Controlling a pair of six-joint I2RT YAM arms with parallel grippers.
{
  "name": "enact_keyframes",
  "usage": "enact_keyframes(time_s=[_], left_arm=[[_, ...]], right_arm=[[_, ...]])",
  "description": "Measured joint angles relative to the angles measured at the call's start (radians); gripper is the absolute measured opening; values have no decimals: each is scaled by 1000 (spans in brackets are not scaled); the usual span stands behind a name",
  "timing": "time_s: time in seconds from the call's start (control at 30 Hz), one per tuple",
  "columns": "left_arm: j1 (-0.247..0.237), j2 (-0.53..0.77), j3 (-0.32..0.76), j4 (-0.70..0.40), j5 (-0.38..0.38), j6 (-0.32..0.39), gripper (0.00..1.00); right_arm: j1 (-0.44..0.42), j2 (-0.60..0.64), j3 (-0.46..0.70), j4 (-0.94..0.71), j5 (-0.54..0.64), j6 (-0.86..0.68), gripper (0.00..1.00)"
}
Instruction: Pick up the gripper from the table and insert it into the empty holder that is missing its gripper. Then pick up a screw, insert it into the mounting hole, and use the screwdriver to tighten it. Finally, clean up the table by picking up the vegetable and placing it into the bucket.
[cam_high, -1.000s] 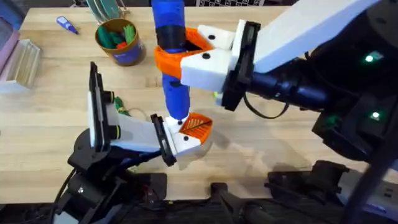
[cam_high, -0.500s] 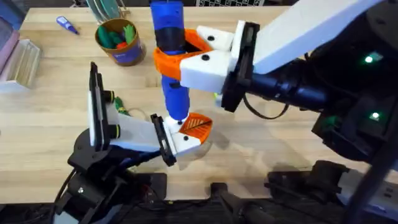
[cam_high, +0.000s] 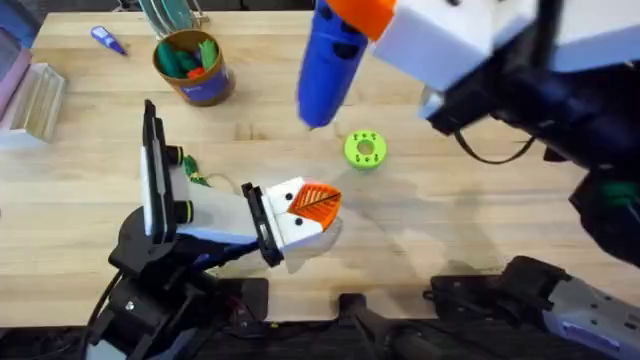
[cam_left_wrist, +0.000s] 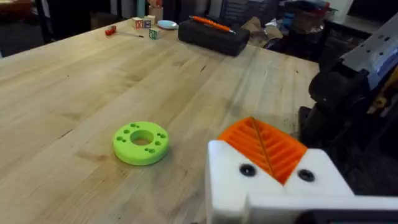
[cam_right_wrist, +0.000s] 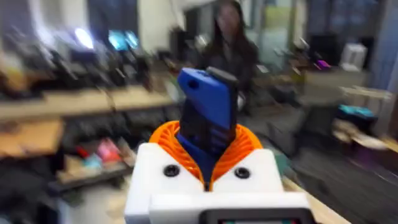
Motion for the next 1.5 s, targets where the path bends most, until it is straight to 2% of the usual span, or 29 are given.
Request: enact_keyframes(time_s=[0.17,0.3,0.53,0.63,0.77,0.87,0.9,1.03,1.07,1.17,1.43,1.47,1.5], left_arm=[[0,0,0,0,0,1,15],[0,0,0,0,0,0,15],[0,0,0,0,0,1,15],[0,0,0,0,0,1,15],[0,0,0,0,0,1,15],[0,0,0,0,0,1,15],[0,0,0,0,0,1,15],[0,0,0,0,0,1,15],[0,0,0,0,0,1,15],[0,0,0,0,0,1,15],[0,0,0,0,0,1,15],[0,0,0,0,0,1,15],[0,0,0,0,0,1,15]], right_arm=[[-111,58,0,-202,30,-260,24],[-220,155,0,-297,162,-563,24],[-369,409,0,-305,391,-1068,24],[-398,536,0,-268,457,-1261,24],[-424,676,0,-245,504,-1438,24],[-430,755,0,-242,518,-1497,24],[-430,821,0,-237,521,-1532,24],[-428,850,19,-226,530,-1555,50],[-428,851,23,-232,529,-1556,110],[-428,851,36,-256,521,-1557,207],[-428,847,67,-327,511,-1552,412],[-428,846,67,-331,509,-1548,465],[-428,846,68,-328,510,-1541,578]])
